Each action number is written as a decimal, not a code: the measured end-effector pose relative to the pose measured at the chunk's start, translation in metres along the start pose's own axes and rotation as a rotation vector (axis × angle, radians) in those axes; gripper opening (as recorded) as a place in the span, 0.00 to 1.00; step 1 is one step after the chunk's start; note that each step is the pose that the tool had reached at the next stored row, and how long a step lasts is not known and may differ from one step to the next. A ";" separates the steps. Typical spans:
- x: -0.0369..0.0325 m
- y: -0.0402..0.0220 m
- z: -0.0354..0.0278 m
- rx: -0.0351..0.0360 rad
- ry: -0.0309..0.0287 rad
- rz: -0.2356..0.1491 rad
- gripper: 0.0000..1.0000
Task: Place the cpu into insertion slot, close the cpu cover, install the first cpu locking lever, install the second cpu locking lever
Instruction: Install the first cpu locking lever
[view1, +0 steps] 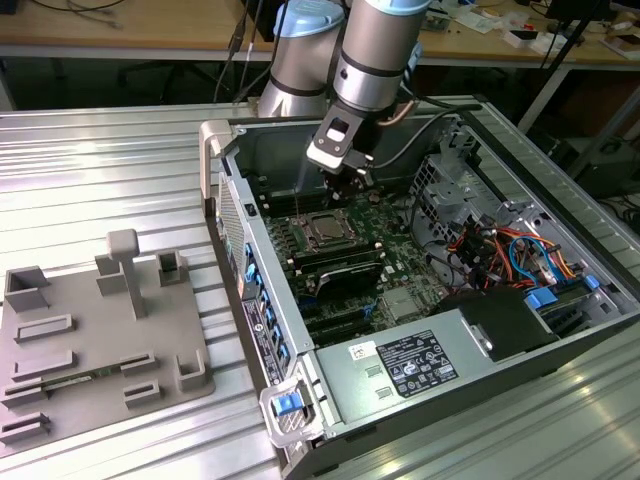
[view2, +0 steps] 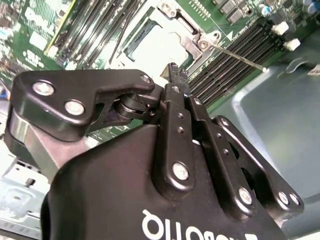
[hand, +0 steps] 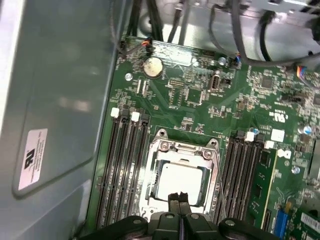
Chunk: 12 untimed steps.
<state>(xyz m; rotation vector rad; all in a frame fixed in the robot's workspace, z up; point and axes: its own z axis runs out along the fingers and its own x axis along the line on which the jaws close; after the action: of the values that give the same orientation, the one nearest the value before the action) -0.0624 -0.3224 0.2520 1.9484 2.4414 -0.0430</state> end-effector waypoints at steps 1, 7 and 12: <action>0.0000 0.0000 0.0000 -0.0006 -0.0002 -0.020 0.11; 0.0000 0.0000 0.0000 -0.0045 -0.0015 -0.144 0.11; 0.0000 0.0000 0.0000 -0.0077 -0.0026 -0.250 0.11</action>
<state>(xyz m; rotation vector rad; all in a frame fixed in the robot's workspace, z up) -0.0624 -0.3224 0.2521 1.6273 2.6624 -0.0392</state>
